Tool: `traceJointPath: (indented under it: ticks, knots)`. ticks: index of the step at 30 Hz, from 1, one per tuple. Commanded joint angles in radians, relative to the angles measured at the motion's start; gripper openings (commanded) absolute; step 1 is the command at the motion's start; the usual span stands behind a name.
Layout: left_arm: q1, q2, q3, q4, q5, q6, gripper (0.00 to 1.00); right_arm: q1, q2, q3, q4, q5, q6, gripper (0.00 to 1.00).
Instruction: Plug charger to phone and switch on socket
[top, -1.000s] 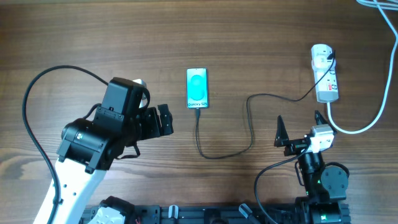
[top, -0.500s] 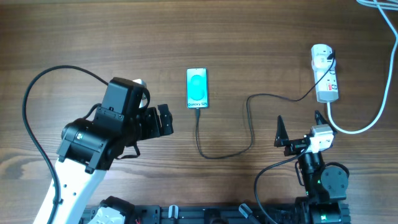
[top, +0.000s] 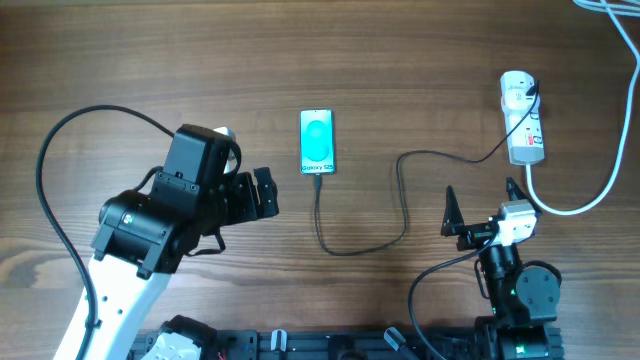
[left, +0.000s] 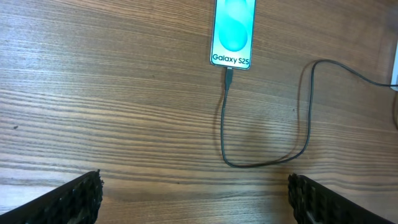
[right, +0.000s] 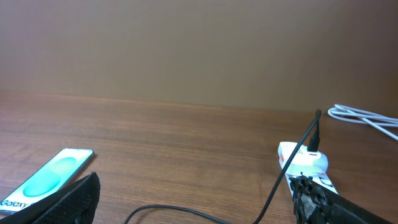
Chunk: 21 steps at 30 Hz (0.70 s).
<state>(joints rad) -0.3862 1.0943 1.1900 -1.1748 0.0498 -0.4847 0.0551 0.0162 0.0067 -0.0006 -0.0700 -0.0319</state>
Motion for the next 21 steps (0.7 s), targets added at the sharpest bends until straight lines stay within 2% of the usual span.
traceJointPath:
  ticks: [1,4,5,7,8,13,18,21]
  knots:
    - [0.028,-0.033,-0.035,0.017,0.019,-0.01,1.0,-0.004,-0.013,-0.002,0.001,0.017,-0.014,1.0]
    - [0.108,-0.127,-0.18,0.149,0.046,-0.009,1.0,-0.004,-0.013,-0.002,0.001,0.016,-0.014,1.0]
    - [0.134,-0.18,-0.274,0.251,0.069,0.023,1.0,-0.004,-0.013,-0.002,0.001,0.017,-0.014,1.0]
    - [0.162,-0.276,-0.412,0.408,0.177,0.162,1.0,-0.004,-0.013,-0.002,0.001,0.017,-0.014,1.0]
    - [0.174,-0.322,-0.465,0.455,0.193,0.175,1.0,-0.004,-0.013,-0.002,0.001,0.016,-0.014,1.0]
    - [0.23,-0.468,-0.575,0.474,0.196,0.164,1.0,-0.004,-0.013,-0.002,0.001,0.017,-0.014,1.0]
    - [0.293,-0.633,-0.651,0.509,0.197,0.309,1.0,-0.004,-0.013,-0.002,0.001,0.016,-0.014,1.0]
    - [0.295,-0.792,-0.737,0.559,0.196,0.374,1.0,-0.004,-0.013,-0.002,0.001,0.017,-0.014,1.0]
